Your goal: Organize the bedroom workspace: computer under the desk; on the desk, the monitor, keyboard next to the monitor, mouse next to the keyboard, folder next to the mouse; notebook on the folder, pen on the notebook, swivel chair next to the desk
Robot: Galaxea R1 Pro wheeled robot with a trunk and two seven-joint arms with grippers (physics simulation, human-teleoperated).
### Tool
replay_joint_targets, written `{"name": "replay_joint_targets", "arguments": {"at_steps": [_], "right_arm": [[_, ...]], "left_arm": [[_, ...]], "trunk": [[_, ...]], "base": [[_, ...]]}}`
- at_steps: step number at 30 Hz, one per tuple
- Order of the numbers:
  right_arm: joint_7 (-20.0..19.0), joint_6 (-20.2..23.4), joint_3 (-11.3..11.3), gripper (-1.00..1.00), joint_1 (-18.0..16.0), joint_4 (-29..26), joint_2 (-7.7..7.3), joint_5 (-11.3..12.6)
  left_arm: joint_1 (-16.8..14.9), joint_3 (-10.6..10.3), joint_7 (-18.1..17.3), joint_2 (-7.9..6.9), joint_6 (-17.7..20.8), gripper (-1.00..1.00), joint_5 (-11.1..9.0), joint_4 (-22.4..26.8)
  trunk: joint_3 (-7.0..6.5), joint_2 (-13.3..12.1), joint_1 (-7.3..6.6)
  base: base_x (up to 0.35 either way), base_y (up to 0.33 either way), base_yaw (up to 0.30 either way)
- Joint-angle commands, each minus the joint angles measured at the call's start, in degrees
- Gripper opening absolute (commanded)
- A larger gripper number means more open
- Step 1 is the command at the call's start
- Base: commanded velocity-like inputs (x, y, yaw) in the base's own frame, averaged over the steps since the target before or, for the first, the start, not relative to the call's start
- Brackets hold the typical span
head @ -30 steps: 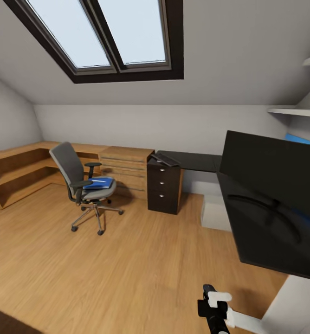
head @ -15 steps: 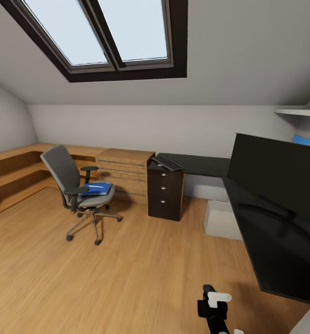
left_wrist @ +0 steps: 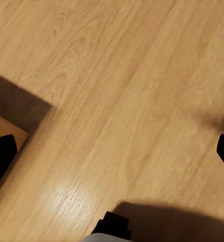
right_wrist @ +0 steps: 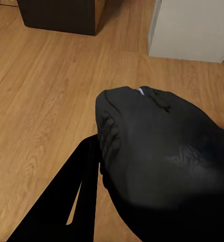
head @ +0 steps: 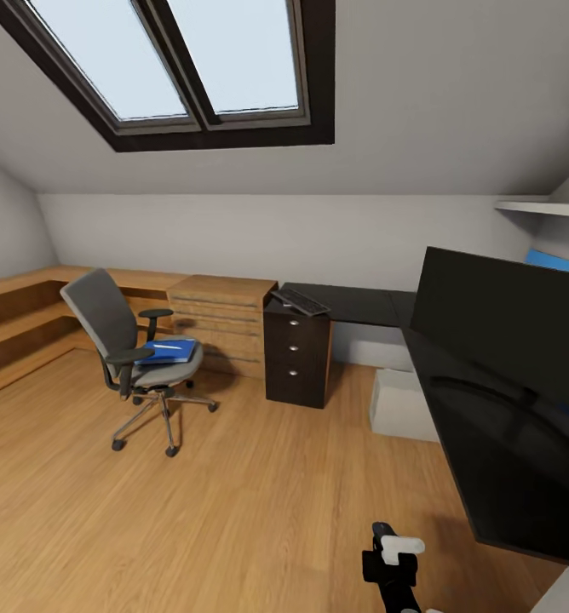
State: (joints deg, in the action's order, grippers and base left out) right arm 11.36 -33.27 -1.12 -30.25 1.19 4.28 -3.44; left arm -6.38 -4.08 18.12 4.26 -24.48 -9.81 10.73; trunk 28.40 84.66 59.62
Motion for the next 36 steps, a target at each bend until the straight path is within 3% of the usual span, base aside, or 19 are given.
{"name": "replay_joint_targets", "arguments": {"at_steps": [1,11,36], "right_arm": [[0.1,-0.2,-0.1,-1.00,-0.1,0.1,0.00,-0.2],[0.1,-0.2,-0.1,-1.00,-0.1,0.1,0.02,-0.3],[0.1,-0.2,-0.1,-1.00,-0.1,0.1,0.03,-0.3]], "left_arm": [[0.0,-0.4,0.2,-0.03,-0.2,1.00,-0.5,0.0],[0.0,-0.5,0.2,-0.04,-0.3,1.00,-0.5,0.0],[0.0,-0.5,0.3,-0.04,-0.3,1.00,-0.5,0.0]], "trunk": [[-0.13,-0.4,-0.23],[-1.92,-4.4,-2.43],[-6.41,-14.4,-7.92]], "base": [[0.000,0.000,0.000],[0.146,0.001,0.000],[0.313,0.072,0.000]]}}
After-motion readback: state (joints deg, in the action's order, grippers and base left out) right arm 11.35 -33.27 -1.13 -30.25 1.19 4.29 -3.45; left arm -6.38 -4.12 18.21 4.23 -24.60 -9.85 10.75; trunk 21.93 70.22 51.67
